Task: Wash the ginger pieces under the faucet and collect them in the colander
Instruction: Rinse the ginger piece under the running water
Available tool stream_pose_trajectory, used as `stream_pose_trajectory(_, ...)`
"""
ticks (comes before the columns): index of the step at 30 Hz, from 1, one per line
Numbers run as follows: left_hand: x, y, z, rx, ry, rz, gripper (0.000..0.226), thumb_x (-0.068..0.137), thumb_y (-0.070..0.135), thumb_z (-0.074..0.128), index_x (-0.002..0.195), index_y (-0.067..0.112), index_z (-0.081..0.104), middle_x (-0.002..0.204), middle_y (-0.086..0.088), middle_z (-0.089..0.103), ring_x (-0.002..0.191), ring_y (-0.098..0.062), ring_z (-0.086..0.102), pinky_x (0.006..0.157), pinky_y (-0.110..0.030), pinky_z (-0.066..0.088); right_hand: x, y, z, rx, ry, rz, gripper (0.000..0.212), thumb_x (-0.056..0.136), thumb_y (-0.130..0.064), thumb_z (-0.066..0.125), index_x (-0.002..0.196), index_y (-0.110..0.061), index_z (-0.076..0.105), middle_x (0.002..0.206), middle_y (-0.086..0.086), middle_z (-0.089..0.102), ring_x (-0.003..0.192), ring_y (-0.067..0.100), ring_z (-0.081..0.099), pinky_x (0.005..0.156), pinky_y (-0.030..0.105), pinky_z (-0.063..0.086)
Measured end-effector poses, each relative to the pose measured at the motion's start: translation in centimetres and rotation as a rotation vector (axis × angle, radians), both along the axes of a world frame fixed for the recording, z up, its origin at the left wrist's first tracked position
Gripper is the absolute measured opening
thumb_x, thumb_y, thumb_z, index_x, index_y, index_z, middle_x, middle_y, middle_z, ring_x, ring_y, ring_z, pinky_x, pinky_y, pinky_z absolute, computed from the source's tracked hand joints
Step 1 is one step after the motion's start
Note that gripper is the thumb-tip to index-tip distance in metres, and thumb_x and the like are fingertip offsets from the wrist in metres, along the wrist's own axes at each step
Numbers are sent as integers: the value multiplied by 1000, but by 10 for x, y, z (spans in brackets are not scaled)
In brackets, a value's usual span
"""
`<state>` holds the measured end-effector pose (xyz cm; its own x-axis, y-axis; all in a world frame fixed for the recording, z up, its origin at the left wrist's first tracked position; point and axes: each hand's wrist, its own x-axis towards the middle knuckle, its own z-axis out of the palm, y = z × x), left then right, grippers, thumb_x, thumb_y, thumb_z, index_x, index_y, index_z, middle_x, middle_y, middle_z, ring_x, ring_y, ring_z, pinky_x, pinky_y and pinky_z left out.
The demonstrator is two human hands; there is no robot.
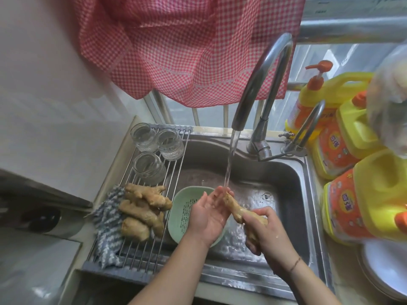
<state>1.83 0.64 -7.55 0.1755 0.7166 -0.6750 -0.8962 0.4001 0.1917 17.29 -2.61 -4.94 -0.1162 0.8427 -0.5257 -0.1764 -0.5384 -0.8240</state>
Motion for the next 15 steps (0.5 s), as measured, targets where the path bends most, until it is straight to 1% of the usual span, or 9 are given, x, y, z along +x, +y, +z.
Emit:
stream_pose_trajectory(2,-1,0,3,22,25,-41,36,99,23,43,119,-1,59,103,-23,67,97,-32,65,102,-39,46,-3,1,1,5,-1,-1,24,90,-14,64,95,-11,40,53,5,45,39,16,31,39,22,26)
stream_pose_trajectory(4,1,0,7,66,67,-99,30,91,22,51,109,1,63,98,-19,67,94,-28,65,94,-38,50,-7,2,2,17,-9,13,26,88,-15,65,95,-11,40,53,6,46,40,16,33,39,23,27)
stream_pose_trajectory(7,9,0,9,96,154,-123,23,98,23,46,100,6,62,86,-11,65,83,-23,62,87,-37,49,-14,2,1,21,-28,23,26,88,-16,64,97,-9,41,54,7,48,40,17,36,40,24,27)
stream_pose_trajectory(9,16,1,8,67,163,-92,26,102,25,41,93,8,59,75,-8,59,70,-20,59,79,-35,49,-19,1,-1,3,-3,-9,21,91,-16,60,97,-9,40,53,7,47,38,16,36,40,23,25)
stream_pose_trajectory(12,22,7,9,-21,210,-50,36,106,30,33,78,13,48,57,-3,46,49,-15,47,60,-29,44,-25,-2,-3,-26,28,-25,17,95,-15,54,97,-8,38,51,9,44,35,15,33,39,21,23)
stream_pose_trajectory(15,24,14,14,-97,257,-57,44,107,34,28,68,19,43,48,3,36,39,-11,37,48,-25,38,-28,-6,-4,-6,10,-1,19,96,-15,53,97,-9,36,50,8,43,35,14,31,38,20,24)
